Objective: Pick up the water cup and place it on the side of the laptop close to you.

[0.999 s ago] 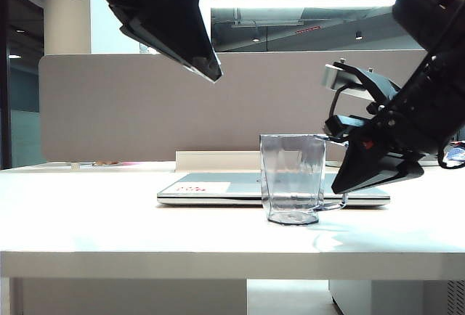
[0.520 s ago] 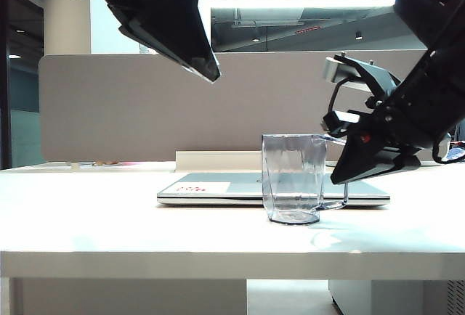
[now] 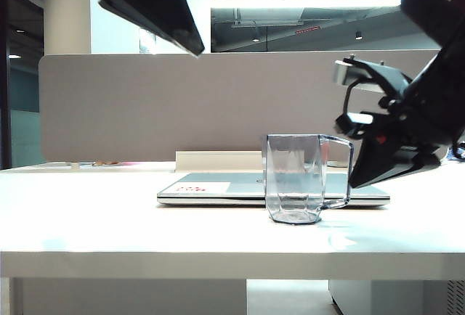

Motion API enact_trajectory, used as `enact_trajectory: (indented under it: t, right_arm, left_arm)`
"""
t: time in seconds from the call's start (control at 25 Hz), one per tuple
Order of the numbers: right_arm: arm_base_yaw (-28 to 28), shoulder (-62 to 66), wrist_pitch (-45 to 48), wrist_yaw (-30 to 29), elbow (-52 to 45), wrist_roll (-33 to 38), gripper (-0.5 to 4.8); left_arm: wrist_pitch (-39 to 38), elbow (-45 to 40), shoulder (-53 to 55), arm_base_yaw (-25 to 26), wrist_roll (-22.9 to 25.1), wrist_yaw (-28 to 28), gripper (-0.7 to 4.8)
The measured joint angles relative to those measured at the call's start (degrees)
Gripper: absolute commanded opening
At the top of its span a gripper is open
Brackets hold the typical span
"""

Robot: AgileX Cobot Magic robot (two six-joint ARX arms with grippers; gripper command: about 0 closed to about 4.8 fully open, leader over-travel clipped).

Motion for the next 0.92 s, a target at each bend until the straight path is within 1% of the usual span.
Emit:
enact_trajectory:
  t: [0.32, 0.52, 0.6, 0.76, 0.84, 0.92]
  right_arm:
    - [0.0, -11.1, -7.2, 0.2, 0.0, 0.0, -0.06]
    - [0.0, -19.2, -9.3, 3.2, -2.1, 0.0, -0.06]
    - [0.0, -25.6, -9.4, 6.1, -4.9, 0.0, -0.06]
    - [0.0, -33.9, -9.8, 8.7, -9.3, 0.0, -0.06]
    - [0.0, -40.2, -9.8, 11.6, -11.9, 0.0, -0.06]
    - [0.0, -43.3, -9.7, 13.2, -13.2, 0.4, -0.06]
  left_arm:
    - [-0.6, 0.0, -3.2, 0.0, 0.0, -0.4, -0.05]
    - [-1.6, 0.0, -4.2, 0.0, 0.0, -0.9, -0.05]
    - [-2.0, 0.0, -5.1, 0.0, 0.0, -0.9, -0.05]
    - [-3.7, 0.0, -6.5, 0.0, 0.0, -1.8, -0.05]
    - [-4.6, 0.0, -7.5, 0.0, -0.1, -2.3, -0.05]
    - [-4.9, 0.0, -8.1, 0.0, -0.2, -2.3, -0.05]
